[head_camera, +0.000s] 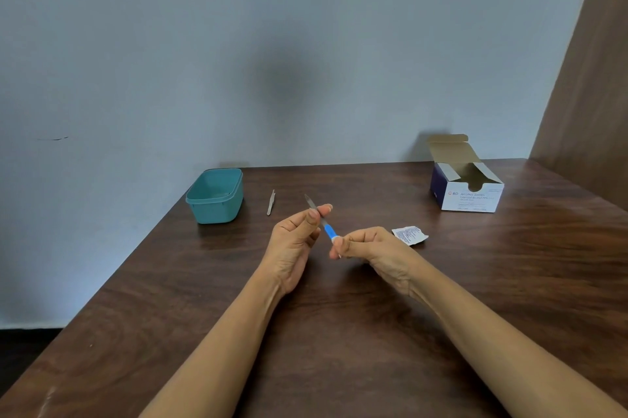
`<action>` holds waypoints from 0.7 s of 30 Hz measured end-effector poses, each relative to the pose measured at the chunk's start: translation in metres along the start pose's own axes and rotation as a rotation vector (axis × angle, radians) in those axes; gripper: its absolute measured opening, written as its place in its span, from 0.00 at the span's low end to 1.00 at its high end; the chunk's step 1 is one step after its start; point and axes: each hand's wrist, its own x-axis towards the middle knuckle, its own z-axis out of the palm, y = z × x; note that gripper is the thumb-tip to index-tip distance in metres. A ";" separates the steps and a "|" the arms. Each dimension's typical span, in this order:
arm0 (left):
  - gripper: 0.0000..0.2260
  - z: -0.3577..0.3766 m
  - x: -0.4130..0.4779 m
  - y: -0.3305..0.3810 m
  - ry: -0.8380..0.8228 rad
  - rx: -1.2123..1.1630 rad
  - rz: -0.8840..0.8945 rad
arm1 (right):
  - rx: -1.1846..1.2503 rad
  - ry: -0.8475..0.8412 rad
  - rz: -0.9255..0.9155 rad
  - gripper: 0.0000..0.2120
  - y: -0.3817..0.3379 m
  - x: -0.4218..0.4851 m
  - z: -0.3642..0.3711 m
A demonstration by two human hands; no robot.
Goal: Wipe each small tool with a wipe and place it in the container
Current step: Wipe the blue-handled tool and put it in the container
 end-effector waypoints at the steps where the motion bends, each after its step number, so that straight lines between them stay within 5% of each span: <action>1: 0.07 0.000 0.000 0.000 0.005 0.004 0.003 | -0.006 0.000 0.000 0.10 0.000 0.000 0.000; 8: 0.07 0.001 0.000 -0.002 0.039 0.019 0.019 | 0.021 0.038 -0.016 0.03 0.002 0.002 -0.001; 14: 0.06 0.002 0.000 0.000 0.114 -0.069 0.026 | -0.006 0.164 0.004 0.17 0.004 0.004 0.001; 21: 0.06 -0.001 -0.001 0.004 0.192 -0.113 0.036 | 0.030 0.177 -0.008 0.13 0.005 0.004 0.003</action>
